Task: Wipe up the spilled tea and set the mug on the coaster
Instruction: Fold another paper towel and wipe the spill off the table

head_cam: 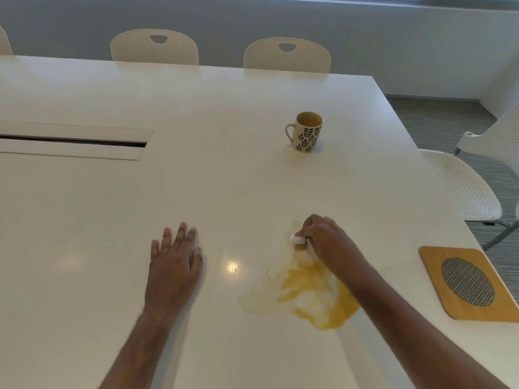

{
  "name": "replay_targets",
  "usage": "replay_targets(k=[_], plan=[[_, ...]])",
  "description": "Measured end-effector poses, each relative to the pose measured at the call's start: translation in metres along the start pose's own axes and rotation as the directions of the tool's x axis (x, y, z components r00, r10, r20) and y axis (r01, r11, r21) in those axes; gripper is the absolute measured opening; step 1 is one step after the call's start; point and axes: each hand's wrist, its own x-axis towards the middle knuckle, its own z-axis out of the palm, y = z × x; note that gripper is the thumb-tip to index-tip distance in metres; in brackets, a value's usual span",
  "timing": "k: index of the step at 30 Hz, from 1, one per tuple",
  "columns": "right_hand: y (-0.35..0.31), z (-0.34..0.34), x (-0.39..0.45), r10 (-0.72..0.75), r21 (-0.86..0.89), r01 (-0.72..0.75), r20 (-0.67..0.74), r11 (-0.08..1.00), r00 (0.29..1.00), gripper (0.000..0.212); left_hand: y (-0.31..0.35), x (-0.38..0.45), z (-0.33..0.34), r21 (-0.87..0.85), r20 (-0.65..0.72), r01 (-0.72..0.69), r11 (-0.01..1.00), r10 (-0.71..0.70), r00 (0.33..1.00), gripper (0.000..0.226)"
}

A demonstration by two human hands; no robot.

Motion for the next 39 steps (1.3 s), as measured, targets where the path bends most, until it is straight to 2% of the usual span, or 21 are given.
replay_targets(k=[4, 7, 10, 14, 19, 22, 26, 28, 31, 34, 36, 38, 39], plan=[[0.005, 0.006, 0.039, 0.139, -0.006, -0.140, -0.103, 0.990, 0.985, 0.031, 0.000, 0.000, 0.000, 0.006, -0.001, -0.004, 1.000, 0.004, 1.000, 0.066], [-0.012, 0.020, 0.052, 0.140, -0.005, -0.141, -0.089, 0.990, 0.986, 0.030, -0.001, 0.000, 0.001, 0.007, 0.001, -0.004, 1.000, 0.004, 1.000, 0.067], [-0.039, 0.033, 0.042, 0.063, 0.037, -0.063, 0.003, 0.997, 0.998, 0.026, -0.002, 0.000, 0.002, 0.011, -0.003, -0.009, 1.000, 0.009, 1.000, 0.066], [-0.050, 0.043, 0.007, -0.109, -0.010, 0.110, 0.080, 0.994, 0.991, 0.044, -0.002, 0.000, 0.002, 0.010, 0.001, -0.006, 1.000, 0.006, 1.000, 0.066], [-0.028, 0.028, -0.008, -0.260, -0.084, 0.283, 0.218, 0.955, 0.941, 0.070, 0.000, 0.000, 0.000, 0.003, 0.003, -0.004, 1.000, 0.004, 1.000, 0.066], [-0.013, 0.015, 0.011, -0.290, -0.107, 0.310, 0.169, 0.945, 0.942, 0.055, -0.001, 0.000, 0.000, 0.012, 0.010, -0.006, 1.000, 0.006, 1.000, 0.065], [-0.003, 0.010, 0.049, -0.100, -0.217, 0.109, 0.049, 0.970, 0.994, 0.046, -0.002, 0.000, 0.000, 0.005, 0.012, -0.003, 1.000, 0.003, 1.000, 0.065], [-0.017, 0.020, 0.054, -0.096, -0.213, 0.101, 0.033, 0.972, 0.995, 0.046, -0.001, 0.000, 0.000, 0.002, 0.007, -0.003, 1.000, 0.003, 1.000, 0.064], [-0.050, 0.036, 0.041, -0.200, -0.098, 0.207, 0.073, 0.973, 0.977, 0.038, -0.001, 0.000, 0.000, 0.001, 0.010, -0.005, 1.000, 0.005, 1.000, 0.064], [-0.067, 0.048, 0.006, -0.394, 0.004, 0.397, 0.133, 0.918, 0.909, 0.023, -0.001, 0.000, -0.001, 0.009, 0.015, -0.009, 1.000, 0.009, 1.000, 0.064], [-0.059, 0.047, -0.011, -0.459, -0.016, 0.470, 0.196, 0.882, 0.867, 0.027, -0.001, 0.000, -0.002, 0.010, 0.016, -0.013, 1.000, 0.013, 1.000, 0.064], [-0.035, 0.040, -0.015, -0.529, -0.145, 0.543, 0.123, 0.827, 0.840, 0.038, -0.001, 0.000, -0.002, 0.003, 0.018, -0.012, 1.000, 0.012, 1.000, 0.064], [-0.021, 0.033, -0.013, -0.498, -0.168, 0.513, 0.126, 0.842, 0.858, 0.037, -0.001, 0.000, -0.002, 0.000, 0.018, -0.010, 1.000, 0.010, 1.000, 0.063]])
